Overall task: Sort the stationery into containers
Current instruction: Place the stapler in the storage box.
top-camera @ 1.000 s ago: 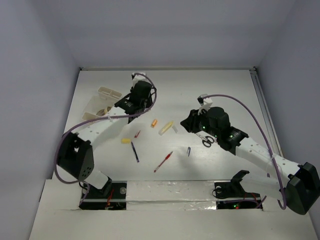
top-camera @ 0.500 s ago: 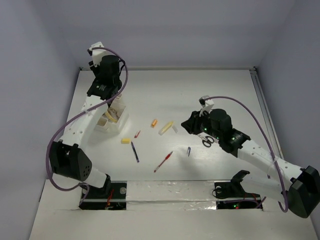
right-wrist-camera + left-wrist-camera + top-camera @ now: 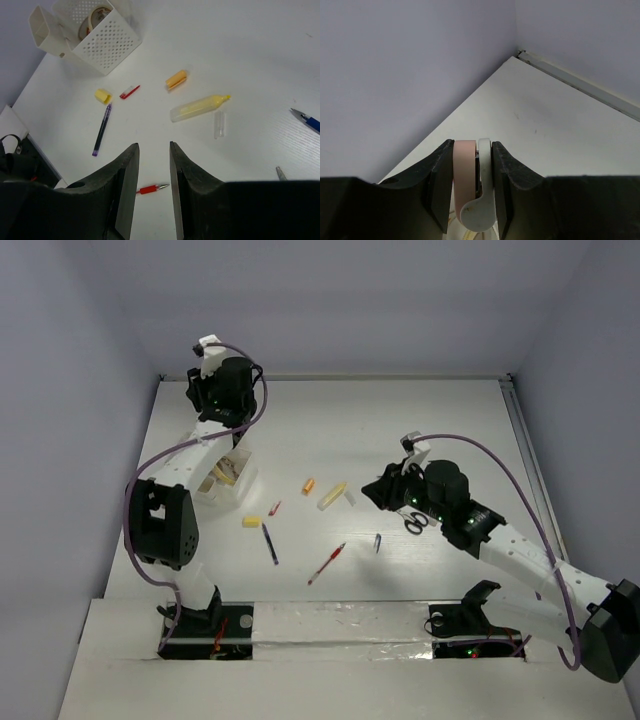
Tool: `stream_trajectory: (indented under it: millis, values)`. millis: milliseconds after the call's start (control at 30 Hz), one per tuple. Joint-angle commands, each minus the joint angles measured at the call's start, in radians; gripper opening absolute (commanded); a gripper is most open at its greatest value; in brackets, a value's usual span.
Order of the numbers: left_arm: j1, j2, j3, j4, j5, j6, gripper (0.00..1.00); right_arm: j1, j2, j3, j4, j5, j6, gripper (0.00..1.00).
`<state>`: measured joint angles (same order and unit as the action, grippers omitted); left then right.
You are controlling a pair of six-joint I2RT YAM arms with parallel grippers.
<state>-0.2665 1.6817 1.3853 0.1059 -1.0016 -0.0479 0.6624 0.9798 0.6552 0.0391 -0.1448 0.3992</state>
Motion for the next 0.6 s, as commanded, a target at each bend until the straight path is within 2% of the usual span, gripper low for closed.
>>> stream_trajectory:
  millis: [0, 167, 567]
  values:
    - [0.006, 0.027, -0.019, 0.158, -0.081, 0.061, 0.00, -0.001, -0.021, -0.008, 0.068, -0.025, 0.003, 0.36]
    - [0.006, 0.090, -0.020, 0.215, -0.094, 0.089, 0.00, -0.001, -0.023, -0.011, 0.076, -0.042, 0.004, 0.36]
    - [0.006, 0.115, -0.143, 0.457, -0.081, 0.192, 0.00, -0.001, -0.012, -0.016, 0.090, -0.059, 0.001, 0.36]
